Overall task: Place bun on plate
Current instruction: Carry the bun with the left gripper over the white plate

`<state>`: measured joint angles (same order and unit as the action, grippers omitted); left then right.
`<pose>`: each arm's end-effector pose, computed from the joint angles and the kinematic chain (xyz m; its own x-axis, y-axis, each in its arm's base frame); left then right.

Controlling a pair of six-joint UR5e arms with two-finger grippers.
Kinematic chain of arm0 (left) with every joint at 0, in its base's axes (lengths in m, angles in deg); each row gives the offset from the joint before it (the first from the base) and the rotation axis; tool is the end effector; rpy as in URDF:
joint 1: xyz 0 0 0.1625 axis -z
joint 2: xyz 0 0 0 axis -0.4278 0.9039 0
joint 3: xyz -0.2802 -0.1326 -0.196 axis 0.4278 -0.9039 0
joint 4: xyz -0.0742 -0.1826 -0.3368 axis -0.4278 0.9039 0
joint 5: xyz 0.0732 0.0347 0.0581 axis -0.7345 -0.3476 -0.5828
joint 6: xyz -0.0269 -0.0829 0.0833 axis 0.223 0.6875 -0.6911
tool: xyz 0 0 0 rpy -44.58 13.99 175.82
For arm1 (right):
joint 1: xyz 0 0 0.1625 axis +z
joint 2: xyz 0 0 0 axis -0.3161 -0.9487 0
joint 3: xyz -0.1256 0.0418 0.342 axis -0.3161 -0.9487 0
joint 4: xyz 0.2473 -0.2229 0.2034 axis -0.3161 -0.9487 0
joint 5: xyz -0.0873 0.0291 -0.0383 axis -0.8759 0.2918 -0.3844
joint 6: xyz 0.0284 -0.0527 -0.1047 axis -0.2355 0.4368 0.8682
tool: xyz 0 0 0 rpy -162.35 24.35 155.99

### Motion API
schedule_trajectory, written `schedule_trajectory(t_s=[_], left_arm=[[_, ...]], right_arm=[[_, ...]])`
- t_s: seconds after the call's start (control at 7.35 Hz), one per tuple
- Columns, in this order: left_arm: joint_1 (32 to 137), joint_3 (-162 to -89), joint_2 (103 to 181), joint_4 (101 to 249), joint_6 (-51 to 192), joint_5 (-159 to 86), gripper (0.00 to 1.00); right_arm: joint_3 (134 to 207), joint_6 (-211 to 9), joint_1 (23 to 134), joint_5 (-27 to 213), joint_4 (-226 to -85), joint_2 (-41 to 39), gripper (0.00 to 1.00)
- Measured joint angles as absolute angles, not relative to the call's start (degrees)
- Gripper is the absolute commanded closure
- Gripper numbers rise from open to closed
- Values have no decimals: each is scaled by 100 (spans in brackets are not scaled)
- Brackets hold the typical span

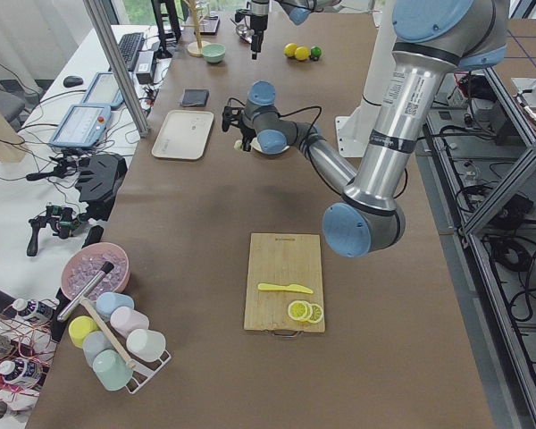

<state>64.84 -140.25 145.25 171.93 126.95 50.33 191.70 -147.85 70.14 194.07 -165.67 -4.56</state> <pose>0.3845 -0.4400 0.2365 0.4701 0.0093 -0.8825 0.2477 0.9584 0.1421 -0.2725 -0.4517 0.2768 0.5822 0.1352 0.8018 -0.1664 0.9850 -0.0453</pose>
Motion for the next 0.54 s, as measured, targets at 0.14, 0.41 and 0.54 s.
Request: schedule_trajectory(t_s=[0.14,0.41,0.54], left_arm=[[6063,-14047,14901,16686,12970,4565,76],[5288,-14037,15473,15903,13299,3772,70],[5028,-13995,15575,15777,13407,3580,69]], right_arm=[[19187,-14618,7120,19518,-16570,-606,0],[19165,-14322,7233,19599,-16563,-812,0],[19153,-14154,7288,19610,-16553,-915,0]])
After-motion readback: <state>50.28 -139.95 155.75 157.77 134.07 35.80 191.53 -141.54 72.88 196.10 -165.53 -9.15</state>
